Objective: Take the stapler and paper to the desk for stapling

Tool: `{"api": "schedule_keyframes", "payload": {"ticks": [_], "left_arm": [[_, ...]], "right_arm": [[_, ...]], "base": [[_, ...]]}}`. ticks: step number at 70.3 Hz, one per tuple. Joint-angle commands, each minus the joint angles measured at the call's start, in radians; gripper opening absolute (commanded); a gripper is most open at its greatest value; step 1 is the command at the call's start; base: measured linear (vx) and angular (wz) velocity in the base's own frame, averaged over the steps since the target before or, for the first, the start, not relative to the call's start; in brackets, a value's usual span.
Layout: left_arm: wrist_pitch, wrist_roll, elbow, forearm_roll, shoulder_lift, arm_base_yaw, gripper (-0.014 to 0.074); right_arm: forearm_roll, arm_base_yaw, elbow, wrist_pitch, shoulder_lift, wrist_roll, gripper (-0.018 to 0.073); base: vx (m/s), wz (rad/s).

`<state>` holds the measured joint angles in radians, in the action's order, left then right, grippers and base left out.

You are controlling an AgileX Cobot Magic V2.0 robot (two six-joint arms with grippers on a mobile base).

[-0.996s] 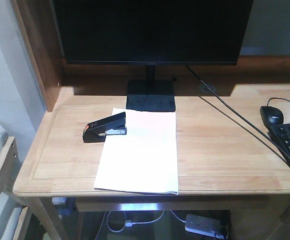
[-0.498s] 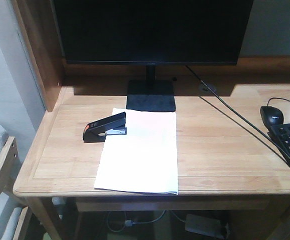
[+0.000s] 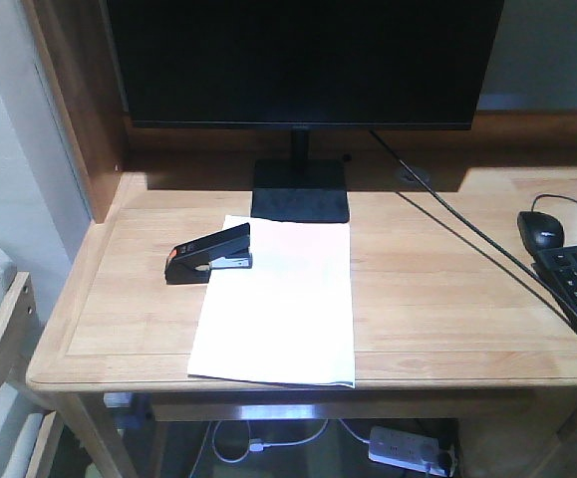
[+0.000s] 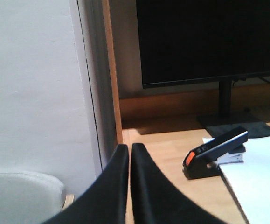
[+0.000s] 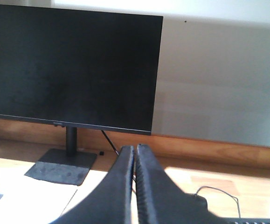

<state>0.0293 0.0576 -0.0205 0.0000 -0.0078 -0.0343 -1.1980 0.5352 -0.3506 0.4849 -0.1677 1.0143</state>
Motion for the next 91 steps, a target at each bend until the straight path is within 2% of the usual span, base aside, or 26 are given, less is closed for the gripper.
{"api": "schedule_keyframes", "payload": {"ticks": [1, 17, 91], "left_arm": [[-0.134, -0.022, -0.014, 0.0, -0.021, -0.004, -0.0006], [-0.134, -0.022, -0.014, -0.019, -0.021, -0.004, -0.0006], [-0.133, -0.022, -0.014, -0.019, -0.02, -0.004, -0.0006]], "right_arm": [[-0.042, -0.007, -0.024, -0.027, -0.011, 0.001, -0.001], [-0.042, -0.007, -0.024, -0.029, -0.011, 0.001, -0.001], [-0.042, -0.007, -0.024, -0.028, -0.011, 0.0, -0.001]], "base": [[0.0, 0.0], [0.0, 0.0], [0.0, 0.0]]}}
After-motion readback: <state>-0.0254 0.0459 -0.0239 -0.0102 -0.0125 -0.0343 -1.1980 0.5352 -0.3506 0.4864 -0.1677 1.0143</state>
